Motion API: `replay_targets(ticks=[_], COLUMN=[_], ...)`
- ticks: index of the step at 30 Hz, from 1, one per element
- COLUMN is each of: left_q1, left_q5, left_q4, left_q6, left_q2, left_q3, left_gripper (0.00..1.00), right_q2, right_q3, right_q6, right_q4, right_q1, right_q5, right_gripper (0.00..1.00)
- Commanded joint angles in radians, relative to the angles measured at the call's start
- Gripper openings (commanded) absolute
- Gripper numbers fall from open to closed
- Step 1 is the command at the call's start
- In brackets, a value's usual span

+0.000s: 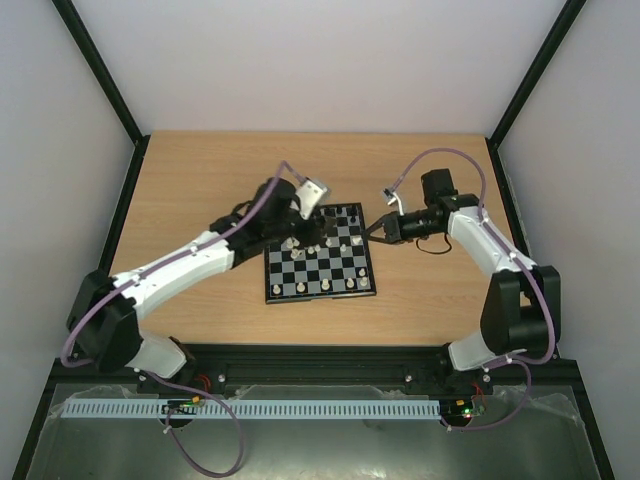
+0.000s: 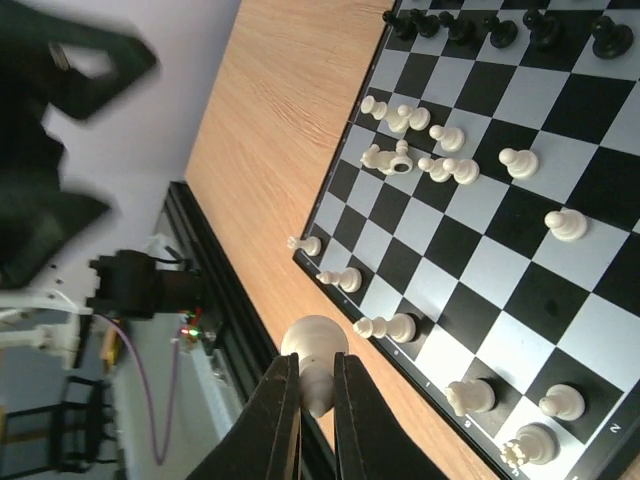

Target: Set up the chess pieces on the board

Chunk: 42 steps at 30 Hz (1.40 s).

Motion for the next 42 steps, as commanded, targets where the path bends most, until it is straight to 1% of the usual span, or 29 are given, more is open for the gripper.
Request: replay_targets(ticks=[1, 6, 9, 12, 16, 21, 28, 42], left_q1=[0.097, 0.183, 0.231, 0.273, 0.304, 0.312, 0.312, 0.312], left_q5=[-0.030, -0.085, -0.118, -0.117, -0.093, -0.113, -0.132, -0.118], left_q4=[-0.055, -0.094, -0.079, -0.048, -0.050, -0.068, -0.076, -0.080], left_q6=[-0.088, -0.118, -0.130, -0.163, -0.180, -0.186, -0.183, -0.187], left_q2=[-0.079, -0.115, -0.142, -0.155, -0.137, -0.148, -0.159, -0.150], left_q3=[-0.028, -0.057, -0.100, -0.135, -0.133, -0.130, -0.133, -0.132], left_gripper=[0.57, 0.59, 0.60, 0.63, 0.63, 0.63, 0.64, 0.64], right_q2=[-0.103, -0.170, -0.181, -0.177, -0.175, -0.174, -0.159, -0.106], right_q3=[-0.033, -0.046, -0.046, -0.045, -0.056, -0.084, -0.137, -0.175], right_q6=[-0.028, -0.098, -0.139, -0.195, -0.257, -0.315, -0.354, -0.349], right_q4=[0.055, 0.084, 0.088, 0.073, 0.065, 0.069, 0.091, 0.145], right_q1=[0.071, 0.220, 0.300, 0.369, 0.463, 0.552, 0.630, 0.644], right_q5=[0.165, 0.381, 0.478, 0.557, 0.691, 0.811, 0.905, 0.901], right_gripper=[0.06, 0.06, 0.06, 0.06, 0.06, 0.06, 0.06, 0.07])
